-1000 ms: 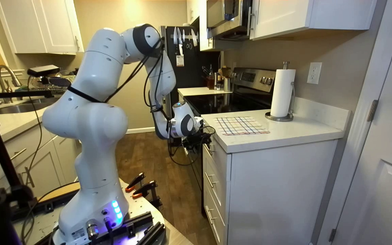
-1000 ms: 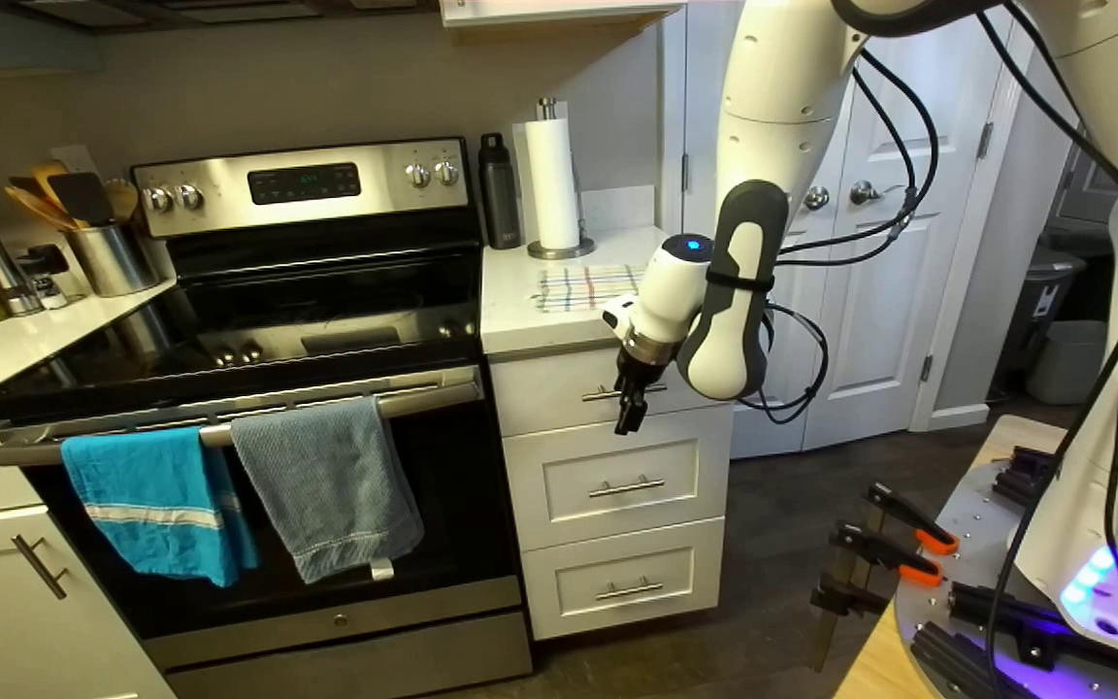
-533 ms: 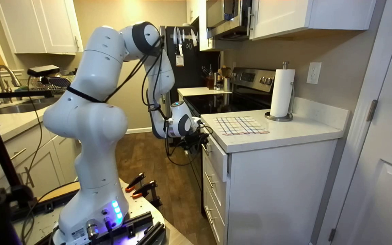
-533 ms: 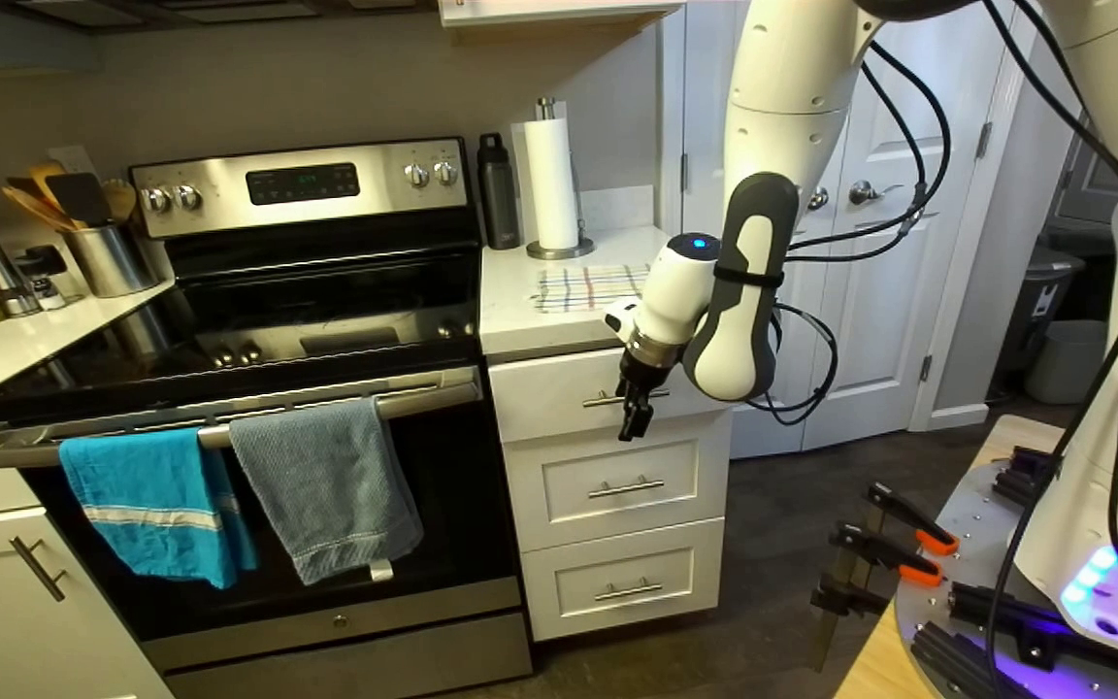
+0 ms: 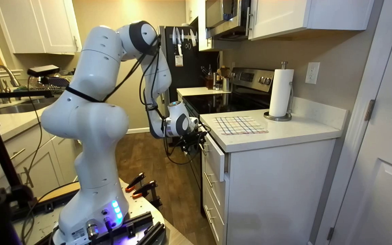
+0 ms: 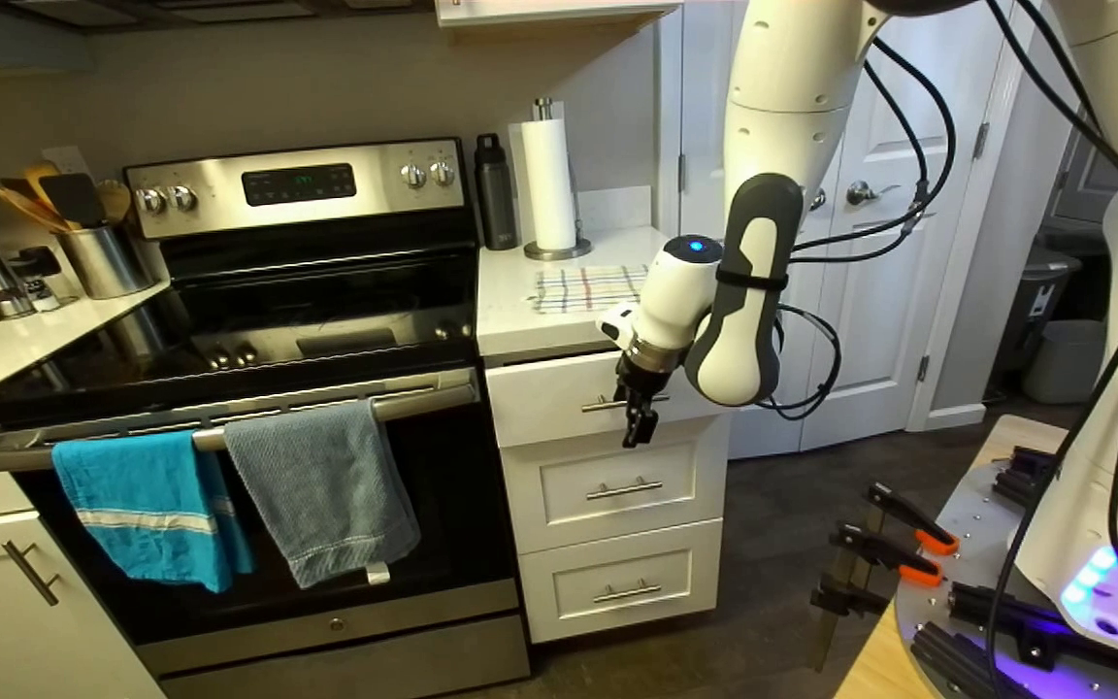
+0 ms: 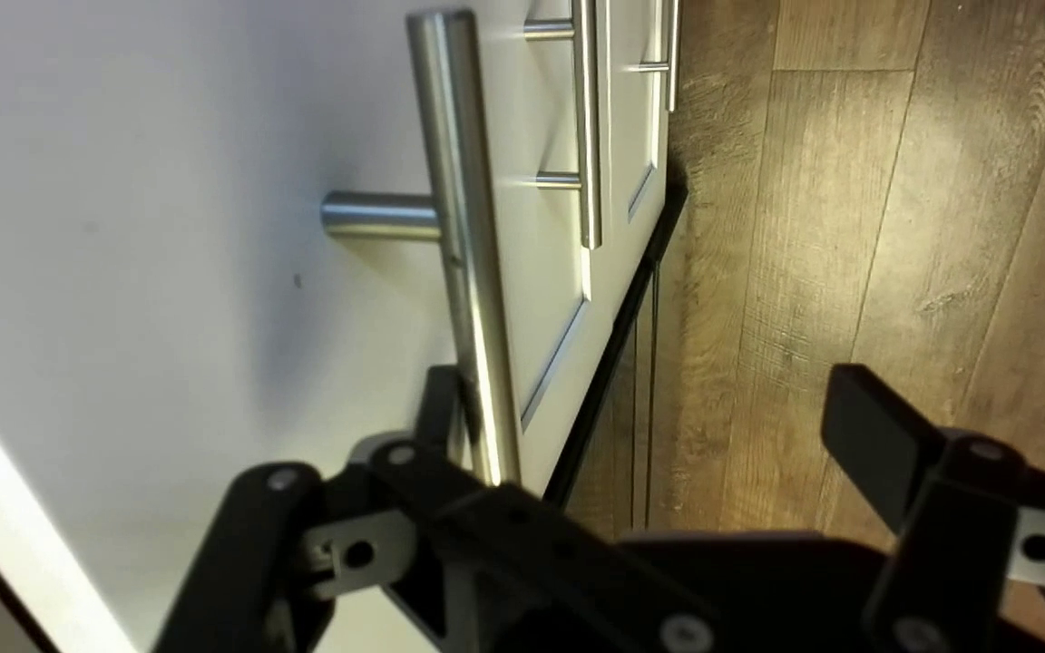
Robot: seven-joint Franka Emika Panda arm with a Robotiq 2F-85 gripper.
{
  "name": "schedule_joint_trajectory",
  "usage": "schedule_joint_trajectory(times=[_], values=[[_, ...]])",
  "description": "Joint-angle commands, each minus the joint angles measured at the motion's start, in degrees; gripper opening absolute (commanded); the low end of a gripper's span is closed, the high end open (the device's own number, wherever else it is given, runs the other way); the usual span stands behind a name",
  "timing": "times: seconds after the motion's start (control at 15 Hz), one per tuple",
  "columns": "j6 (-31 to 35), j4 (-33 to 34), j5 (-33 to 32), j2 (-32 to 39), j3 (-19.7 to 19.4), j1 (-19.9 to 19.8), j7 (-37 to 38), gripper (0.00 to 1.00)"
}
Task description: Open the top right drawer
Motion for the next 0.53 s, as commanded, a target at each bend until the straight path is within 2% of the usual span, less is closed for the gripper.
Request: schedule_joint_trajectory(times=[0.0,0.47], values=[[-2.6,-3.7,0.2,0.6,0.4,7.2,-0.5,1.00],[-5.7,-3.0,-0.2,1.3,-2.9,15.0,0.4,1.00]])
